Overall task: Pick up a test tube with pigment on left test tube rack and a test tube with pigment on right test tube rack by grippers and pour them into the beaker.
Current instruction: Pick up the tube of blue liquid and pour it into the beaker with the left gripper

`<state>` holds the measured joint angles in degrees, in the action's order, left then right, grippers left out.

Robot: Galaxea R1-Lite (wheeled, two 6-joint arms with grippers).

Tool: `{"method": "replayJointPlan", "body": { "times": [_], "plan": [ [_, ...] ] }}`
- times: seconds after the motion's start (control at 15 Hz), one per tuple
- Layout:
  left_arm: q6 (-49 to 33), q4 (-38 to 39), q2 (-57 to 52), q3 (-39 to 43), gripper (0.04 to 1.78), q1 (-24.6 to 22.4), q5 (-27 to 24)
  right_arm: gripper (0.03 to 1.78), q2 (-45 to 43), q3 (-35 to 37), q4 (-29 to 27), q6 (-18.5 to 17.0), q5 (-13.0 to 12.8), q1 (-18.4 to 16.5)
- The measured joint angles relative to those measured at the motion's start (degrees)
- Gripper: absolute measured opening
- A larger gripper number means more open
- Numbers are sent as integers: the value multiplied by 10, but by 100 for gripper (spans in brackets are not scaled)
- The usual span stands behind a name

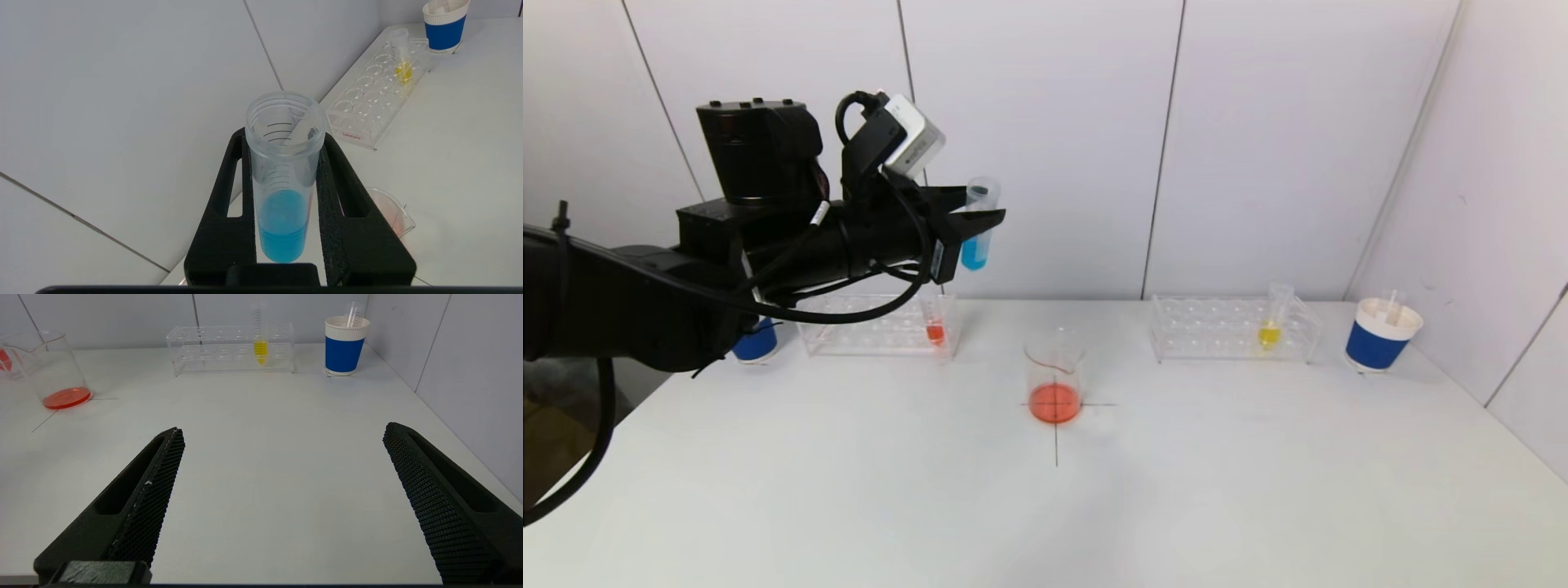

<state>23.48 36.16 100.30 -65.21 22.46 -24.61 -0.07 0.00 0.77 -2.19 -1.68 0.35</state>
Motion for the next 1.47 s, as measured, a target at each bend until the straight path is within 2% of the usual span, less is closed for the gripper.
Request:
{"method": "replayJointPlan", "body": {
  "times": [0.67,1.0,1.47],
  "plan": [
    [195,60,107,-43,45,14,-119,177,0,0,0,0,0,0],
    [240,91,165,-88,45,35,-159,177,0,0,0,0,0,0],
    [377,92,213,-102,45,46,-184,177,0,0,0,0,0,0]
  ]
}}
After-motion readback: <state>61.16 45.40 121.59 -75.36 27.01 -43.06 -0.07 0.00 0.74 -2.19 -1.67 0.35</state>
